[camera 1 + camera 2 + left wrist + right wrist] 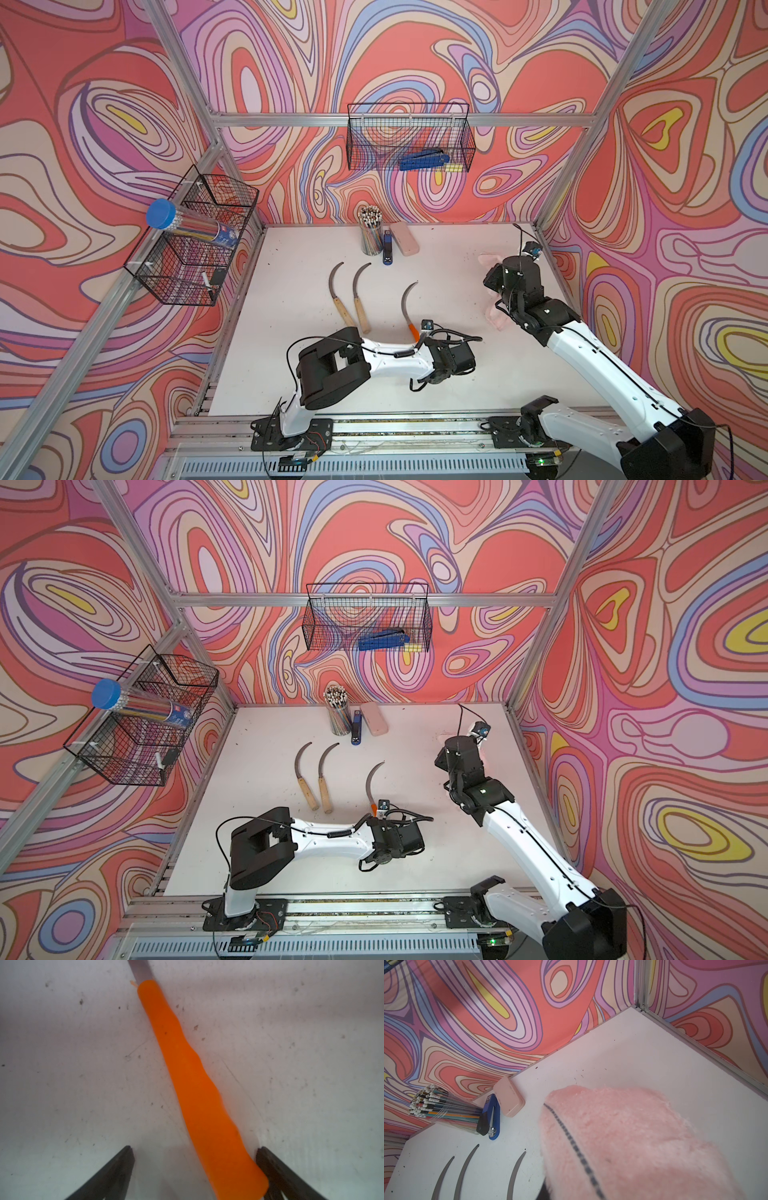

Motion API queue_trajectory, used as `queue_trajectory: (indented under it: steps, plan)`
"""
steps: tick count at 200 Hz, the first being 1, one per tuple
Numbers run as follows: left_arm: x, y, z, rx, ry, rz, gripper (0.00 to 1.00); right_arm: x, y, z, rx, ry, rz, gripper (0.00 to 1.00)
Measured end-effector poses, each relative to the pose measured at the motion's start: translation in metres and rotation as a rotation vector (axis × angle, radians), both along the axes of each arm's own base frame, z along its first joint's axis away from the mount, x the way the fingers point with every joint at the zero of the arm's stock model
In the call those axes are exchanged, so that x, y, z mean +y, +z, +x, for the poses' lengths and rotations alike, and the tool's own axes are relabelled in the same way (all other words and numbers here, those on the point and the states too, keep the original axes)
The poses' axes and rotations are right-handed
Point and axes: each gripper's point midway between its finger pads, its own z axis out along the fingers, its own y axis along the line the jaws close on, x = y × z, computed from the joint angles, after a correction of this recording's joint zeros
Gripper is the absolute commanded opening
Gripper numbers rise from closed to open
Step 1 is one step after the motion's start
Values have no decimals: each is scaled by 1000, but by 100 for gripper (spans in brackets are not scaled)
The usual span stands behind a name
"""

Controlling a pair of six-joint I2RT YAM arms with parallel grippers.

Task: Wipe small sickles with rags
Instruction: Adjust the small sickle at the center of the board, then pick up the small sickle from the center of the board.

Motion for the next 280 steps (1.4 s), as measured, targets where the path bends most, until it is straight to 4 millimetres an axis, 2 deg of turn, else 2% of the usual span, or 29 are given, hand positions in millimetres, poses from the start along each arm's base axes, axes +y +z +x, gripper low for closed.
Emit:
queue_trajectory:
  steps: [59,143,172,198,243,280]
  plan:
    - [24,2,-6,3,3,20,85,4,-4,2,13,16,4,0]
    - [57,14,3,-9,53,20,81,7,-9,3,30,32,8,0]
    - [57,15,4,-6,49,19,72,8,-10,3,30,36,10,0]
    - [51,14,4,6,34,12,70,8,-10,3,31,36,10,0]
    - [43,-1,2,43,26,27,68,9,-14,5,42,38,7,0]
    - [38,-1,0,61,24,12,61,10,-15,5,45,41,8,0]
